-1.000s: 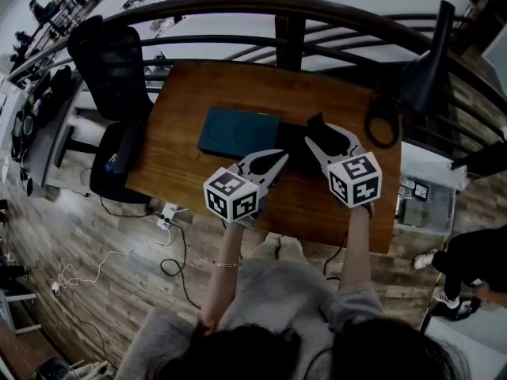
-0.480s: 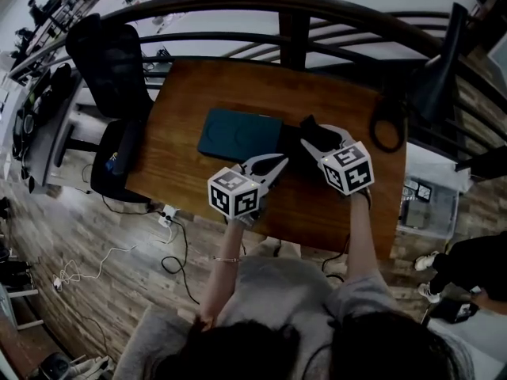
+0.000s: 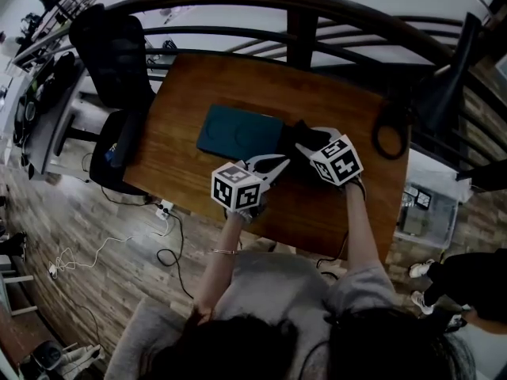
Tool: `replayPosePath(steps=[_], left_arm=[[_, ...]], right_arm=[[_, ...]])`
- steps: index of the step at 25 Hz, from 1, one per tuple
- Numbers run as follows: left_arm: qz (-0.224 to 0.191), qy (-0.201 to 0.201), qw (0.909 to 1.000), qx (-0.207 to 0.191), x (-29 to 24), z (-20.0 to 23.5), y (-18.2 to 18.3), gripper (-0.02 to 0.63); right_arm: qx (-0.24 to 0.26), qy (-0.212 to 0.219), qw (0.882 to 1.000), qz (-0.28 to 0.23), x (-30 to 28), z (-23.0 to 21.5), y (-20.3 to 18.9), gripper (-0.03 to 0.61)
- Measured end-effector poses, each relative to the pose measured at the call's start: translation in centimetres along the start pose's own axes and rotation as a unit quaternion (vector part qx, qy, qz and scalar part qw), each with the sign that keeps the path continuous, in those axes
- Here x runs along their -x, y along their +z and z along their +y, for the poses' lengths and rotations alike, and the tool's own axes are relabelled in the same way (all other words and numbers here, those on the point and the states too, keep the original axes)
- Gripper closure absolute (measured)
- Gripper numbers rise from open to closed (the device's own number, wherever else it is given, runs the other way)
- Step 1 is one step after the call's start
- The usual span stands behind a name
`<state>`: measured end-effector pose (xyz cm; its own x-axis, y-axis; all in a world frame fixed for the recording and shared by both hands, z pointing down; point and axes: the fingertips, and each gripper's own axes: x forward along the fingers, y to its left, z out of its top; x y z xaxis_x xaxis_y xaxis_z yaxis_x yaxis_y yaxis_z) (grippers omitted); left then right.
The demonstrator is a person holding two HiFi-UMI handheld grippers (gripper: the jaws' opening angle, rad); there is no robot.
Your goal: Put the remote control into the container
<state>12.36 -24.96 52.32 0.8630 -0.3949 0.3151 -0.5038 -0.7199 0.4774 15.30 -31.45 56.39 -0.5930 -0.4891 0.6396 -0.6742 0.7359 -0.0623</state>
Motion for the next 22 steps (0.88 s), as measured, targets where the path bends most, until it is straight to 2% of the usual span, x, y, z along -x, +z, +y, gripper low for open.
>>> replayPosePath(steps=[11, 22], left_arm=[[0.021, 0.004, 0.9997, 0.014, -1.0, 0.4, -1.4, 0.611], [0.029, 0.011, 0.9992, 0.026, -1.3, 1.1, -2.0, 0.611]], right_arm=[[0.025, 0.044, 0.995, 0.086, -3.7, 0.6, -3.6, 0.37], [0.036, 0.065, 0.99, 0.122, -5.1, 0.8, -4.7, 0.37]])
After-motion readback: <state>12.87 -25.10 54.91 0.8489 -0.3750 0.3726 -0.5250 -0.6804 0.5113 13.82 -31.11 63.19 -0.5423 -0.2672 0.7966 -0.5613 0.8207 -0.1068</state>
